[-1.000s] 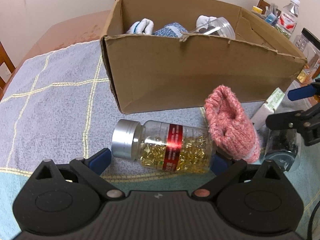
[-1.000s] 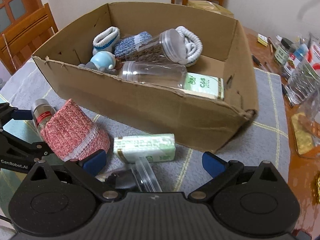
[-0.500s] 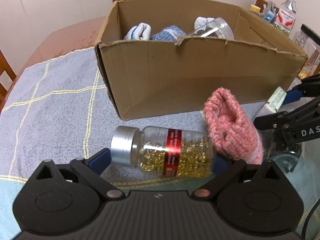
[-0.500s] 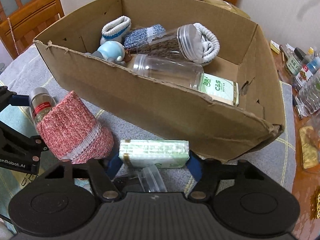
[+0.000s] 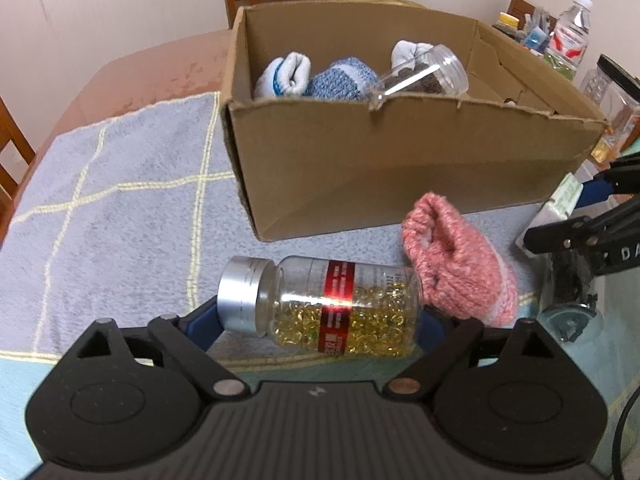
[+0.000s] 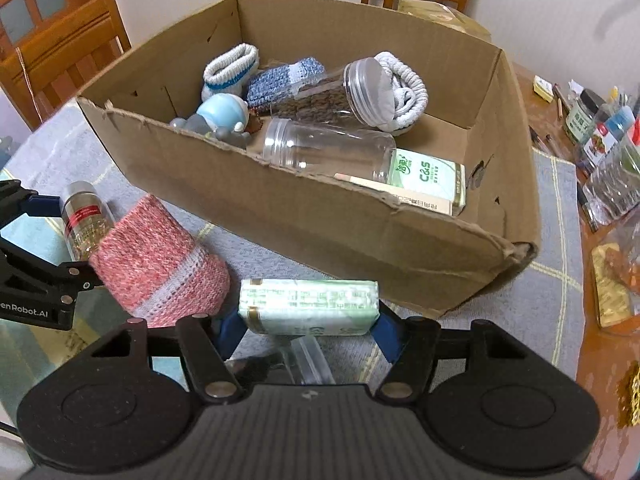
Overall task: Organize objects
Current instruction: 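Grasp the gold capsule jar with the left tool while the right tool grasps the green-white pack, then carry the gold jar and green-white pack into the cardboard box and open both tools, then move both tools back toward the pink knit sock and clear hair-tie jar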
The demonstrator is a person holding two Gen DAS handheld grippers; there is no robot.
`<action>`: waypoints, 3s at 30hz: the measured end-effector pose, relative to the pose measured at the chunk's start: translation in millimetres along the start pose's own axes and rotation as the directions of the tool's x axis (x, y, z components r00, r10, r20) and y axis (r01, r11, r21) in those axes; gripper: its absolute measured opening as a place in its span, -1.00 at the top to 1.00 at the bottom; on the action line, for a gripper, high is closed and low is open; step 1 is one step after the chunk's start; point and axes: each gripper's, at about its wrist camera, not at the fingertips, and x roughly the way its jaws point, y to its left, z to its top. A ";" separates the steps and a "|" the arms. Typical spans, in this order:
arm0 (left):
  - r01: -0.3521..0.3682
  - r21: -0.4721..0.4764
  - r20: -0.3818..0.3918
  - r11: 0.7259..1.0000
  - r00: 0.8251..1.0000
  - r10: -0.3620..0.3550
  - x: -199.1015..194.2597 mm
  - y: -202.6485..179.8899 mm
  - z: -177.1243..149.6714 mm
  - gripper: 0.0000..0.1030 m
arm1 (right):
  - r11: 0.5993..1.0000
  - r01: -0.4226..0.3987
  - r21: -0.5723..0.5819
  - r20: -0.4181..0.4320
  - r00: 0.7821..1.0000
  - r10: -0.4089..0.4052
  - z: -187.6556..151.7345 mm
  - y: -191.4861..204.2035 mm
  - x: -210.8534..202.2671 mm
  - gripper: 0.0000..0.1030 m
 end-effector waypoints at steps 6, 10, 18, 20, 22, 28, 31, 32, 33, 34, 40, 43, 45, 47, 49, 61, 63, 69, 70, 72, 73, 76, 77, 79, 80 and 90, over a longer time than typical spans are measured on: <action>0.022 0.033 -0.001 0.999 1.000 -0.022 -24.7 8.4 8.7 -0.81 | 0.999 -0.021 0.024 0.011 1.000 0.020 0.3 -0.5 -19.9 -0.35; 0.053 0.044 -0.011 0.998 0.999 -0.053 -38.5 11.0 21.4 -0.81 | 0.999 -0.033 0.023 0.021 0.999 0.033 2.0 1.9 -36.2 -0.35; 0.126 0.098 0.003 0.987 0.992 -0.127 -72.8 14.0 51.2 -0.81 | 0.999 -0.047 -0.013 0.066 0.997 0.048 14.0 12.3 -70.5 -0.35; 0.132 0.121 0.028 0.984 0.990 -0.137 -79.4 12.6 61.3 -0.81 | 0.998 -0.051 -0.025 0.099 0.994 0.053 20.6 14.9 -82.1 -0.35; 0.133 0.141 0.058 0.981 0.988 -0.142 -86.0 10.5 71.8 -0.81 | 0.998 -0.046 -0.037 0.129 0.990 0.051 26.4 17.2 -90.6 -0.35; 0.127 0.169 0.113 0.977 0.983 -0.147 -86.7 10.1 103.2 -0.81 | 0.999 -0.024 -0.030 0.202 0.979 0.029 53.7 14.8 -99.9 -0.35; 0.109 0.183 0.124 0.977 0.983 -0.133 -83.7 10.8 114.9 -0.81 | 1.000 -0.007 -0.014 0.224 0.975 0.010 67.5 13.3 -97.6 -0.35; 0.103 0.187 0.127 0.977 0.984 -0.128 -82.6 10.7 118.4 -0.81 | 1.000 -0.002 -0.007 0.228 0.974 0.004 71.7 13.3 -95.5 -0.40; 0.099 0.188 0.131 0.977 0.983 -0.125 -80.9 10.6 122.2 -0.81 | 1.000 0.000 0.000 0.234 0.972 0.001 74.4 13.3 -93.7 -0.48; 0.096 0.187 0.134 0.978 0.984 -0.122 -79.2 10.6 125.1 -0.81 | 1.000 -0.001 0.009 0.238 0.971 -0.001 77.6 12.9 -91.1 -0.73; 0.098 0.198 0.130 0.975 0.984 -0.125 -64.9 8.5 139.5 -0.81 | 0.999 -0.033 0.031 0.255 0.967 0.024 78.3 10.9 -86.3 -0.94; 0.101 0.214 0.117 0.972 0.985 -0.128 -55.6 4.6 144.0 -0.81 | 0.999 -0.027 0.046 0.244 0.970 0.015 75.1 5.7 -83.8 -0.96; 0.099 0.228 0.110 0.969 0.986 -0.127 -50.6 2.0 145.7 -0.81 | 0.998 -0.025 0.065 0.238 0.971 0.009 73.3 0.2 -82.2 -0.96; 0.096 0.241 0.098 0.966 0.988 -0.123 -44.0 -0.2 147.3 -0.81 | 0.996 -0.021 0.084 0.235 0.972 0.001 71.6 -4.8 -81.6 -0.98; 0.087 0.250 0.082 0.964 0.991 -0.111 -36.7 -2.1 147.8 -0.83 | 0.994 -0.019 0.103 0.232 0.973 -0.005 69.2 -10.1 -81.7 -1.00; 0.048 0.226 0.073 0.973 0.995 -0.066 -29.9 0.4 136.3 -0.93 | 0.992 0.021 0.125 0.218 0.975 -0.048 54.3 -14.0 -73.7 -1.00; 0.055 0.208 0.076 0.977 0.994 -0.073 -32.9 1.9 132.9 -0.93 | 0.993 0.027 0.111 0.223 0.974 -0.051 50.2 -12.4 -74.0 -1.00; 0.078 0.144 0.097 0.987 0.991 -0.093 -45.3 5.8 118.7 -0.93 | 0.997 0.026 0.068 0.234 0.971 -0.041 34.1 -8.7 -73.2 -1.00; 0.079 0.135 0.102 0.988 0.990 -0.093 -47.8 6.8 116.5 -0.93 | 0.997 0.024 0.068 0.234 0.972 -0.039 32.0 -8.9 -72.7 -1.00; 0.074 0.114 0.112 0.991 0.990 -0.087 -53.7 9.0 110.3 -0.94 | 0.997 0.024 0.069 0.234 0.971 -0.040 26.2 -8.7 -73.3 -1.00; 0.071 0.105 0.117 0.992 0.990 -0.083 -55.9 9.7 107.4 -0.94 | 0.997 0.026 0.067 0.232 0.972 -0.041 23.0 -8.2 -73.4 -1.00; 0.053 0.077 0.144 0.996 0.988 -0.063 -63.1 12.8 96.2 -0.94 | 0.997 0.039 0.065 0.225 0.973 -0.053 13.0 -7.2 -73.9 -1.00; 0.052 0.073 0.148 0.996 0.987 -0.062 -64.7 13.4 93.0 -0.94 | 0.997 0.040 0.065 0.221 0.974 -0.054 10.1 -7.3 -73.9 -1.00; 0.065 0.057 0.143 0.996 0.987 -0.072 -67.5 15.6 85.2 -0.94 | 0.996 0.043 0.076 0.218 0.974 -0.059 4.2 -7.6 -74.9 -1.00; 0.071 0.052 0.139 0.996 0.987 -0.077 -68.5 15.7 82.0 -0.94 | 0.996 0.039 0.081 0.215 0.975 -0.056 1.9 -8.0 -75.4 -1.00; 0.110 0.040 0.081 0.993 0.990 -0.113 -63.4 11.3 47.0 -0.94 | 0.998 -0.001 0.060 0.171 0.985 -0.010 -22.9 5.6 -64.7 -1.00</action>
